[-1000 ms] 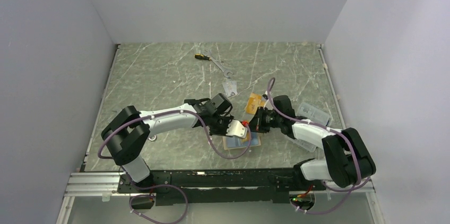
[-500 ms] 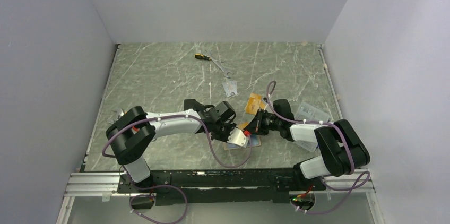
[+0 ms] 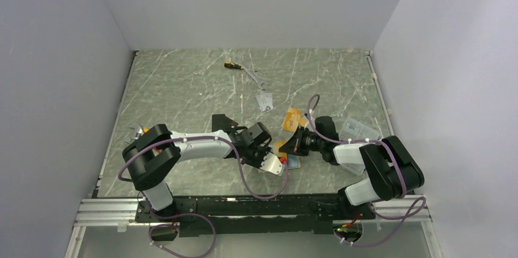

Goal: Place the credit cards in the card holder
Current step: Insert the credit card into the card holder.

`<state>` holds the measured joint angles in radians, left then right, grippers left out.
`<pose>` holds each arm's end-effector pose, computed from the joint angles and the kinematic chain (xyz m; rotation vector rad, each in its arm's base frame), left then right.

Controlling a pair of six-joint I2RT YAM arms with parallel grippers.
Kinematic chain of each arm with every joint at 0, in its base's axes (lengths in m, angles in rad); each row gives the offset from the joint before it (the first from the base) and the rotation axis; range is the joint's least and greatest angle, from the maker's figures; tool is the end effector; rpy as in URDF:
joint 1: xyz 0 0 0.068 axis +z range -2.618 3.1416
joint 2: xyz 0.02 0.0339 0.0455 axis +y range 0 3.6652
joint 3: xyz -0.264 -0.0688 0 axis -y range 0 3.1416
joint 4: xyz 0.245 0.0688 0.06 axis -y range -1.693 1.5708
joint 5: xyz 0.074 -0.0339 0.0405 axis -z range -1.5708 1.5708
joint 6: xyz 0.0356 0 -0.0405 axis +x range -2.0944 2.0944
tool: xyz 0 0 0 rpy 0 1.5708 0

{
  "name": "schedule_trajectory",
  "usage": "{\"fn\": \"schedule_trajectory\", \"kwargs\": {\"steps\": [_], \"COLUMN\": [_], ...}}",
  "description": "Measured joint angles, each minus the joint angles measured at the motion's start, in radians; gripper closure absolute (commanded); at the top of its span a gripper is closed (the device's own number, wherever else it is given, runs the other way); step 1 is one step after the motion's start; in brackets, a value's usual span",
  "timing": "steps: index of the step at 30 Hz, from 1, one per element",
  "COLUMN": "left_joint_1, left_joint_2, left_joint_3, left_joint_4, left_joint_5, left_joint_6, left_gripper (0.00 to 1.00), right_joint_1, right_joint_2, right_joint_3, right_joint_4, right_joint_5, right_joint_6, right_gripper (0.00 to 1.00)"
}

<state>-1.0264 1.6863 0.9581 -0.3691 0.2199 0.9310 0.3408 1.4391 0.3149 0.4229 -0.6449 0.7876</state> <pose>0.1605 -0.2802 0.1607 2.2479 1.4265 -0.3241 0.2035 0.0949 0.1141 0.1704 2.4488 1.2872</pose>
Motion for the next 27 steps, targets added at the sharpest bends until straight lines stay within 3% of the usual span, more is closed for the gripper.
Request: {"fn": "schedule_trajectory", "kwargs": {"steps": [27], "left_joint_1": [-0.04], "left_joint_2": [0.0], "left_joint_3": [-0.003], "left_joint_4": [0.003], "left_joint_5": [-0.07], "left_joint_6": [0.0], "left_gripper": [0.89], "right_joint_1": [0.0], "right_joint_2": [-0.025], "right_joint_3": [-0.106], "right_joint_4": [0.111], "right_joint_5": [0.032], "right_joint_6": [0.087], "right_gripper": [1.0]}}
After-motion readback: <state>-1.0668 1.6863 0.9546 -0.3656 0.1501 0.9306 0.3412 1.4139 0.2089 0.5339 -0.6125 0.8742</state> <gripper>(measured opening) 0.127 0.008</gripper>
